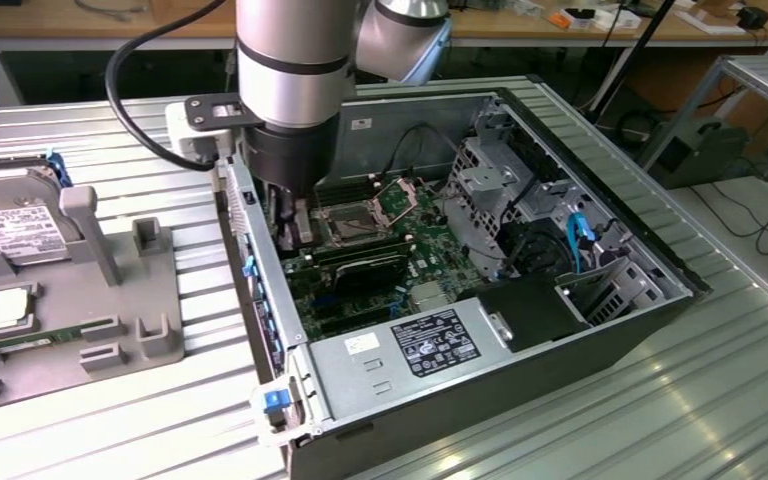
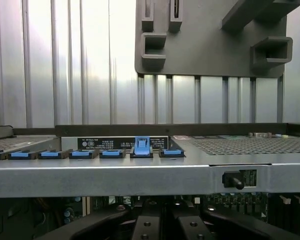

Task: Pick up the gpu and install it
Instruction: 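Press down on the gpu until it lock into place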

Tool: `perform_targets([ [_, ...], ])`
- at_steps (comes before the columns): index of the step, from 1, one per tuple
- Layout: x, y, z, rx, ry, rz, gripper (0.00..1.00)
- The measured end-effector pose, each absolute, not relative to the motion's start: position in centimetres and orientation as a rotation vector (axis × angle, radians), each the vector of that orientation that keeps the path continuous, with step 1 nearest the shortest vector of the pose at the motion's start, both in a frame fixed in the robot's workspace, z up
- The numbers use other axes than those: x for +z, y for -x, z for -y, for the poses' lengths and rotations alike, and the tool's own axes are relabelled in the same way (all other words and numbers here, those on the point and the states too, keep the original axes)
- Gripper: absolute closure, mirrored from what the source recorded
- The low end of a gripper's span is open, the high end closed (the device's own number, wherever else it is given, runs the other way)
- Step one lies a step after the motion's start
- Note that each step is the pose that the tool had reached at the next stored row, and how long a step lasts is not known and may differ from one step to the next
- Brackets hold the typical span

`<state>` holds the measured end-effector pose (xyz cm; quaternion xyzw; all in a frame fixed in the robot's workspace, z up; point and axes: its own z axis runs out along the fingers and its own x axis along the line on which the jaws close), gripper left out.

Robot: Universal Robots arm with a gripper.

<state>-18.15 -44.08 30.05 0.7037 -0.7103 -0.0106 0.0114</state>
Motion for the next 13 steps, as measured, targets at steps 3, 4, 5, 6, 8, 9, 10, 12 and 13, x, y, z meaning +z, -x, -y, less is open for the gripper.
perform_targets([
  [3, 30.05, 18.31, 44.08, -0.033, -2.195, 2.215, 0.89],
  [4, 30.05, 18.31, 44.09, -0.033, -2.195, 2.215, 0.89],
  [5, 30.04, 18.32, 44.09, -0.033, -2.195, 2.215, 0.89],
  [6, 30.04, 18.32, 44.09, -0.033, -2.195, 2.215, 0.89],
  [8, 30.04, 18.34, 44.12, -0.033, -2.195, 2.216, 0.89],
  [9, 30.04, 18.35, 44.13, -0.033, -2.195, 2.216, 0.89],
  [10, 30.03, 18.34, 44.13, -0.033, -2.195, 2.216, 0.89],
  [12, 30.02, 18.25, 44.14, -0.033, -2.195, 2.215, 0.89],
  [13, 30.02, 18.21, 44.15, -0.033, -2.195, 2.215, 0.89],
])
